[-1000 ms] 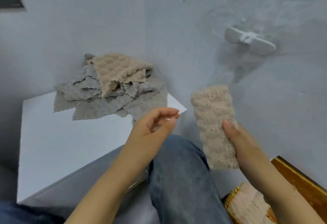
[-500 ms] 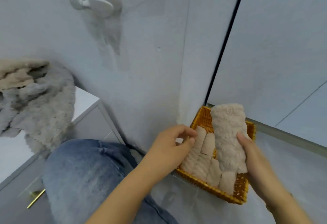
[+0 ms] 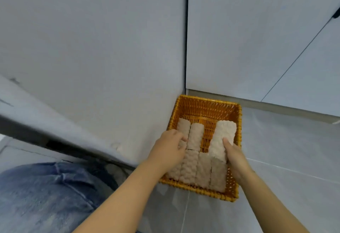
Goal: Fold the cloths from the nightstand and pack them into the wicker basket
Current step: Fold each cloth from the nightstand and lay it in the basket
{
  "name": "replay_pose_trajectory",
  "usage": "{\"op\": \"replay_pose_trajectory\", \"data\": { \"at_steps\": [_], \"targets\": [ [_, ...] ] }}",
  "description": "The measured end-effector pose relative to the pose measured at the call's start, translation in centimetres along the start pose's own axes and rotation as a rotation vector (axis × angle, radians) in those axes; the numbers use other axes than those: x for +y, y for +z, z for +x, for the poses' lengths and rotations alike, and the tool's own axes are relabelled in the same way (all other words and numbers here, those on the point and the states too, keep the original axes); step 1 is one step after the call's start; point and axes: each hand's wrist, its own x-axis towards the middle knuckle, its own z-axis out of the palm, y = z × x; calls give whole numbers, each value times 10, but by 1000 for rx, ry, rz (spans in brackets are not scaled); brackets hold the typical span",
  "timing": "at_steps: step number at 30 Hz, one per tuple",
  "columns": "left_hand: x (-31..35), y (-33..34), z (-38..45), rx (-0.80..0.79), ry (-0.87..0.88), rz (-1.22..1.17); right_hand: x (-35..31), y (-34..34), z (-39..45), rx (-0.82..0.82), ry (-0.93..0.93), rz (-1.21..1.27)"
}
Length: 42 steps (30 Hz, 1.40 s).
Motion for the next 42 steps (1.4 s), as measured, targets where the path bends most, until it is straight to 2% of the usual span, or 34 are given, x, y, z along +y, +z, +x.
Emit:
{"op": "replay_pose_trajectory", "data": {
  "at_steps": [3, 6, 13, 20, 23, 25, 30, 33, 37, 42],
  "targets": [
    [-3, 20, 29, 9, -2, -83, 17, 3, 53, 36, 21, -116],
    [-7, 42, 45, 14, -29, -162, 9, 17, 77, 63, 36, -105],
    [-44, 74, 58, -23, -73, 65, 34, 23, 134, 143, 141, -162],
    [-59, 88, 61, -140, -161, 134, 54, 36, 155, 71, 125, -183],
    [-64, 91, 58, -165, -181, 120, 68, 37, 162, 69, 157, -296],
    [-65, 93, 56, -180, -200, 121, 73, 36, 162, 76, 107, -354],
    [-66, 95, 54, -199, -210, 143, 69, 32, 150, 212, -284, -694],
    [-64, 94, 55, -195, -208, 142, 75, 33, 150, 64, -434, -917],
    [-63, 95, 56, -199, -189, 114, 87, 37, 157, -155, -333, -994],
    [-65, 94, 54, -215, -169, 96, 74, 34, 165, -278, -244, -1004]
  ]
}}
